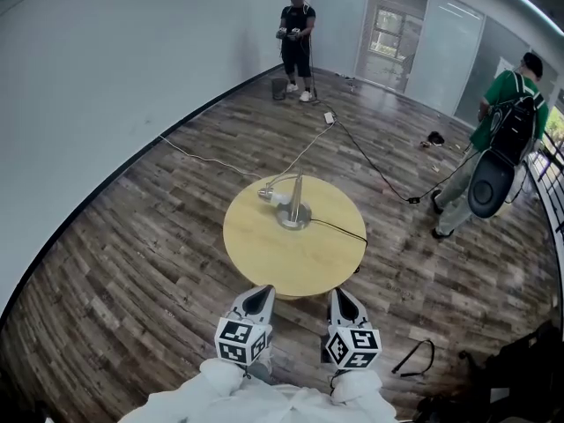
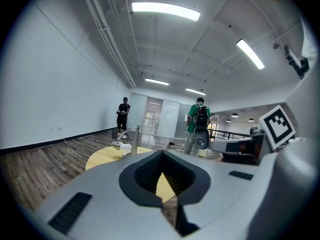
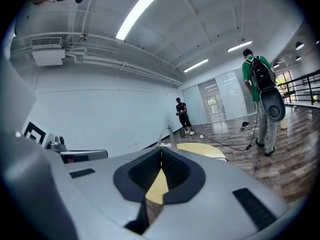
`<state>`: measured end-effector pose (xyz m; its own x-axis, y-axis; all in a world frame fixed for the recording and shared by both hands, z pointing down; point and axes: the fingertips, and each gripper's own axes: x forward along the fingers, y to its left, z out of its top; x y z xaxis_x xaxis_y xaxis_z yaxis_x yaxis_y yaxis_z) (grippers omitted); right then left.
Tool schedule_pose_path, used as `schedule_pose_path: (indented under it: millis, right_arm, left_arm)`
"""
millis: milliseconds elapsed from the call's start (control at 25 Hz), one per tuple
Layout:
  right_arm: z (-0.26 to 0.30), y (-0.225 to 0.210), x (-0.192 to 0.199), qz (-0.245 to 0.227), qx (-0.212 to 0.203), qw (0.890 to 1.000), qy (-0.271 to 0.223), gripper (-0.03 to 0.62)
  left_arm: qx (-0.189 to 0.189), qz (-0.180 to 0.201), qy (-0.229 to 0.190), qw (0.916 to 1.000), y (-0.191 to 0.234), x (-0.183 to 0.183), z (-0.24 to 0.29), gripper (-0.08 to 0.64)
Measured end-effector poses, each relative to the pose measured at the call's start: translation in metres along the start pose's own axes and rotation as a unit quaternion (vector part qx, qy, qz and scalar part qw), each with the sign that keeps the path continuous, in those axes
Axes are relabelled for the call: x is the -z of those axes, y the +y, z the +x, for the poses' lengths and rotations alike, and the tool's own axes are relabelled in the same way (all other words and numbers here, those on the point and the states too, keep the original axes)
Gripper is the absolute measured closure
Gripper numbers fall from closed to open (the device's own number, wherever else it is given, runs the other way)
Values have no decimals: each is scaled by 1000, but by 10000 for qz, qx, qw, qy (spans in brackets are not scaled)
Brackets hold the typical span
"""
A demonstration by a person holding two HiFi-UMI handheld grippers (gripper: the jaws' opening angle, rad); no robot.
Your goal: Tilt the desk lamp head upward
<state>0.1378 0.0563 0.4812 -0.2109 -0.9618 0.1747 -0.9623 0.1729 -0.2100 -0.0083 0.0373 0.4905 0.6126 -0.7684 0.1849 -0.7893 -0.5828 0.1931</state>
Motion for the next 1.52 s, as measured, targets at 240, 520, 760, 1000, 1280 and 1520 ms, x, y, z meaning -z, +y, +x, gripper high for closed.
schedule_pose_path:
  millis: [240,520,760,1000,1280,1520]
  right_arm:
    - [38,-8,-7,35,22,10000,64,580]
    - [89,-14,-14,91,45,9999,77,578]
    - [139,-14,-20,159,41,9998,127,578]
    - [183,-16,-29,184,58,9998,102,578]
    - [219,-19,-34,191,142,9996,116,578]
    - [230,-25,-35,172,228,9995,163,580]
  left_arm:
    - [-16,-9,38,10000,25,-12,30,558]
    - [-13,15,144,9999,58,-21,66,558]
    - [-23,56,190,9998,94,-35,98,558]
    - [21,119,242,9996,124,-46,130,558]
    - [126,145,258,9995,150,-55,161,558]
    - [196,63,265,9994,156,-57,177,558]
